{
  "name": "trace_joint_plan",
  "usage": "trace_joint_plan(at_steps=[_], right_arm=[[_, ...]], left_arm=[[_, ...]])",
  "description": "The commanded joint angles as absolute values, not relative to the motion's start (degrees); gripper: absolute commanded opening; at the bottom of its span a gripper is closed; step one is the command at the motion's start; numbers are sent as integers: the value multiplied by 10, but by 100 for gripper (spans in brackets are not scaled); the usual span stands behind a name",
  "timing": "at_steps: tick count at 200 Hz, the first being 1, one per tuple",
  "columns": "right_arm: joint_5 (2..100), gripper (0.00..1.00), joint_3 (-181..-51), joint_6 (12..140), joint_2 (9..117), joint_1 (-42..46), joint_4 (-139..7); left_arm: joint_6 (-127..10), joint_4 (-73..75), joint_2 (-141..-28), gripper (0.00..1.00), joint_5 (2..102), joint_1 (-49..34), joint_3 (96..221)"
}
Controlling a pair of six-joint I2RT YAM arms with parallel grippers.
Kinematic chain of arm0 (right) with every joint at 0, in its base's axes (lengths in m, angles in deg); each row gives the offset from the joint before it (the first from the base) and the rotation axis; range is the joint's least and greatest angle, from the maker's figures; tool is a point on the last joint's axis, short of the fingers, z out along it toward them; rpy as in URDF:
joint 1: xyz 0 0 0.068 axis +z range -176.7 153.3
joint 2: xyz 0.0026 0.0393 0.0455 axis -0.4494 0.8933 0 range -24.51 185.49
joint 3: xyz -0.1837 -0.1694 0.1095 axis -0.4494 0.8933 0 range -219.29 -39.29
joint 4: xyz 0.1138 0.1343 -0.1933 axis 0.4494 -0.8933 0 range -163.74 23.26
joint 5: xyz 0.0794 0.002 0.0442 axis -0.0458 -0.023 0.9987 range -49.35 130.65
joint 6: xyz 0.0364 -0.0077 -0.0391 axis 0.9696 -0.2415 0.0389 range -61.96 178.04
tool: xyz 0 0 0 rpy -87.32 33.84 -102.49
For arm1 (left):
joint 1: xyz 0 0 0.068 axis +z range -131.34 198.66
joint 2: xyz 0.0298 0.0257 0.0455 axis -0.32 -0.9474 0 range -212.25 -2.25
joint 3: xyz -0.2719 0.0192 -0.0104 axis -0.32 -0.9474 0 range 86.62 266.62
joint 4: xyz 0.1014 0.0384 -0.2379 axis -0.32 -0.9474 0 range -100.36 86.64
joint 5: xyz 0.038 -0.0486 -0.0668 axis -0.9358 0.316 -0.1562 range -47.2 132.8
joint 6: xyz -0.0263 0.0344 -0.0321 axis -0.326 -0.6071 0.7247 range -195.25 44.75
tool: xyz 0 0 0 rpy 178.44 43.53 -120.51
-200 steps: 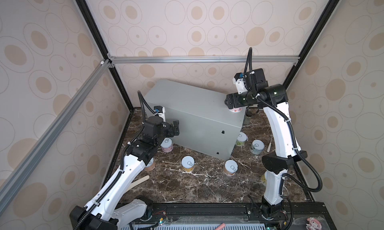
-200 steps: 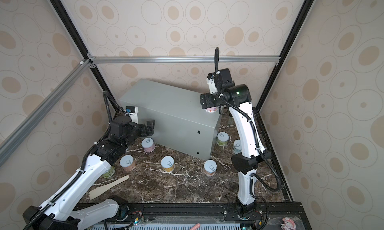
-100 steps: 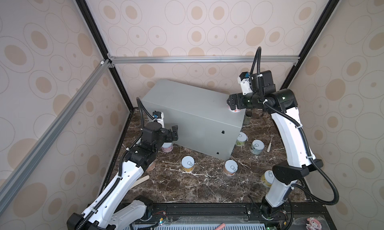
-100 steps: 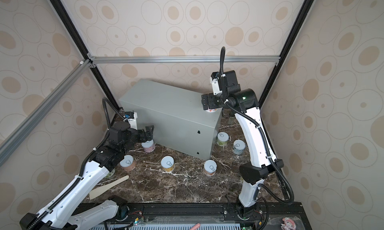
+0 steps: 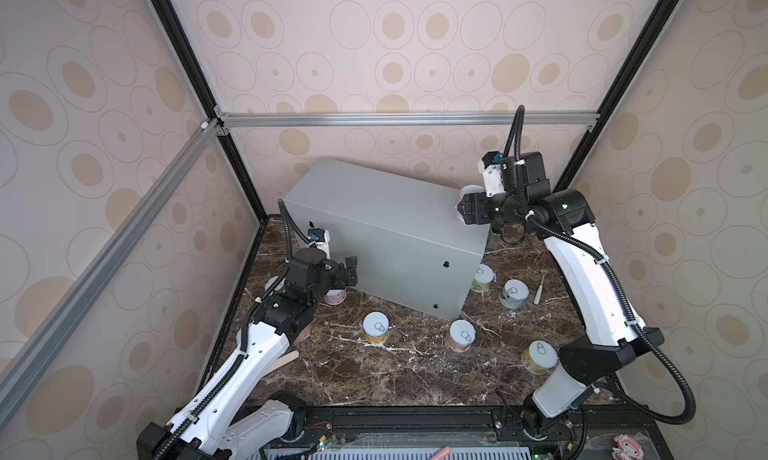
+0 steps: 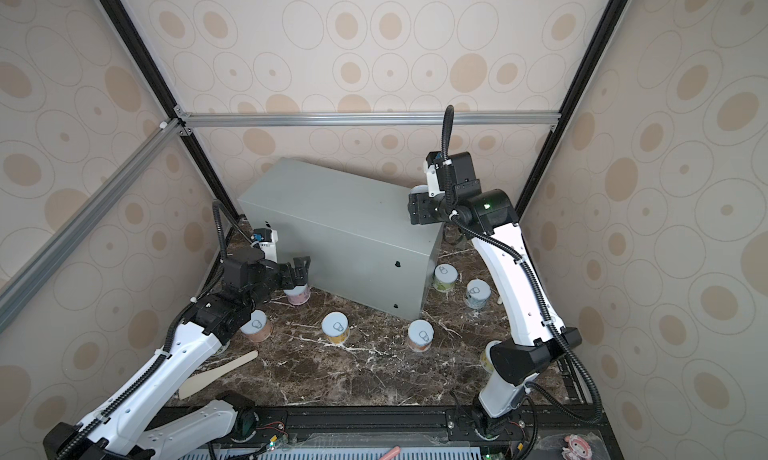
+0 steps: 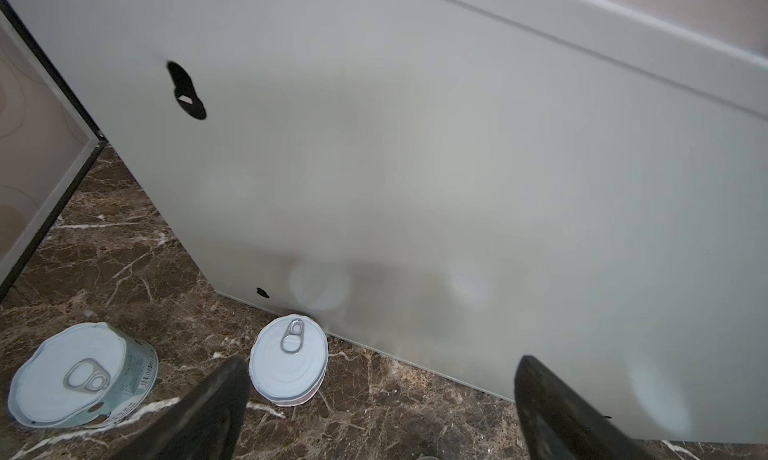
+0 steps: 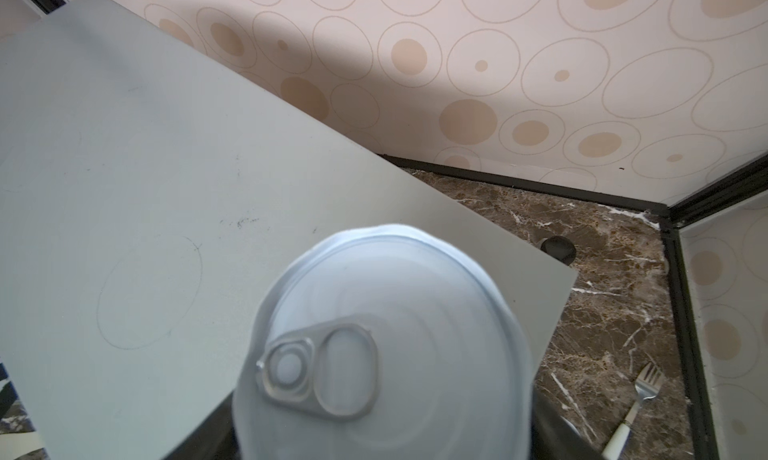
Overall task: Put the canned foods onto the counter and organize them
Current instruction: 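Set the pink can on the cabinet top and open the right gripper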
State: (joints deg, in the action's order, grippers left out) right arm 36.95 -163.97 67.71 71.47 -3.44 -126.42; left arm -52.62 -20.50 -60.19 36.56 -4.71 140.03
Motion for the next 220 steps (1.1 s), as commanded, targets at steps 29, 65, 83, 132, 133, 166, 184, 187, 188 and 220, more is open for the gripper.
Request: trace_joint_plan(at_steps=[29, 65, 83, 132, 133, 166, 184, 187, 188, 220], right_arm=[[329, 64, -1657, 672, 748, -32, -1254], [322, 63, -1685, 665, 777, -33, -1259], [324, 63, -1694, 664, 787, -33, -1260], [333, 74, -1696, 665, 792, -38, -1267], [333, 74, -1696, 665, 792, -37, -1267], [340, 86, -1683, 662, 771, -38, -1263], [343, 91, -1677, 661, 758, -37, -1264], [344, 91, -1677, 661, 757, -37, -1265], [343, 92, -1677, 661, 756, -37, -1265], [351, 99, -1654, 663, 716, -37, -1259]], left_arm=[[-522, -187, -608, 99, 368, -51, 1389], [-523, -177, -624, 99, 371, -51, 1387], [-524, -173, -631, 99, 373, -51, 1386], [-527, -172, -636, 99, 384, -51, 1383], [-527, -172, -636, 99, 384, -51, 1383], [-521, -185, -629, 99, 389, -51, 1385], [-507, -201, -629, 99, 381, -51, 1387], [-505, -204, -629, 99, 378, -51, 1387], [-505, -205, -629, 99, 377, -51, 1388], [-484, -231, -626, 99, 355, -50, 1388]])
